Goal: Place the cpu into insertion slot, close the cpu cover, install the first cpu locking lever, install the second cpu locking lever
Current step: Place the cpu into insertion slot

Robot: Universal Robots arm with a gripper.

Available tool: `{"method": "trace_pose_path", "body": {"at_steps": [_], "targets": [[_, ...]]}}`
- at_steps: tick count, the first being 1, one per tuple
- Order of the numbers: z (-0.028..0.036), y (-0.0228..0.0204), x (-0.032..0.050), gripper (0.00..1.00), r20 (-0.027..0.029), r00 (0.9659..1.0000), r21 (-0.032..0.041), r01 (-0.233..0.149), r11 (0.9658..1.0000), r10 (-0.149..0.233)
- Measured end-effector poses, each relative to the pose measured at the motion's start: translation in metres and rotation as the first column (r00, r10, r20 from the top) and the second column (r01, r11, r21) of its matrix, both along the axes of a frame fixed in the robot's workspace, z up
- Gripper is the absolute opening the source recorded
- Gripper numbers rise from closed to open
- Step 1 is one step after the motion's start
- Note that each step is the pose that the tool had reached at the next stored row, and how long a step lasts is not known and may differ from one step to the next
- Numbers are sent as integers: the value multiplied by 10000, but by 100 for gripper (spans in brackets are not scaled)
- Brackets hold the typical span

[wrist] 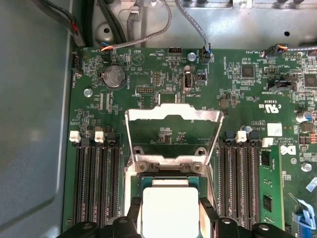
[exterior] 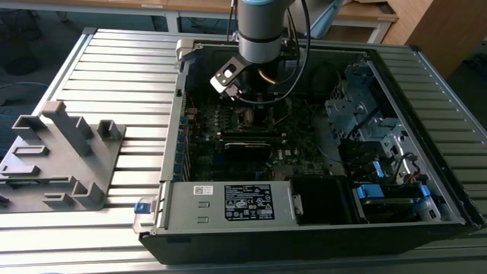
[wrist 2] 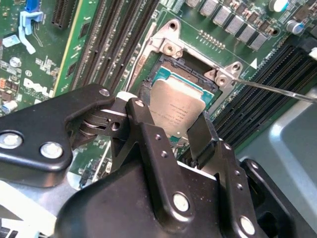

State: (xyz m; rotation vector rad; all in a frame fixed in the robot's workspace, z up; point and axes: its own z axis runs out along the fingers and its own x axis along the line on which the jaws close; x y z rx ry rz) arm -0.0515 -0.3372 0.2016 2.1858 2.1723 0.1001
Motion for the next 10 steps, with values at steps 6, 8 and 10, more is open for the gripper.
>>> {"method": "trace_pose_path", "body": {"at_steps": [6, 8, 10], "targets": [[-43, 10, -30, 54, 0, 10000, 1, 70, 10000, -70], [-60, 11, -30, 54, 0, 9999, 2, 138, 9999, -138], [-61, 10, -30, 54, -2, 9998, -2, 194, 9998, -194]]}}
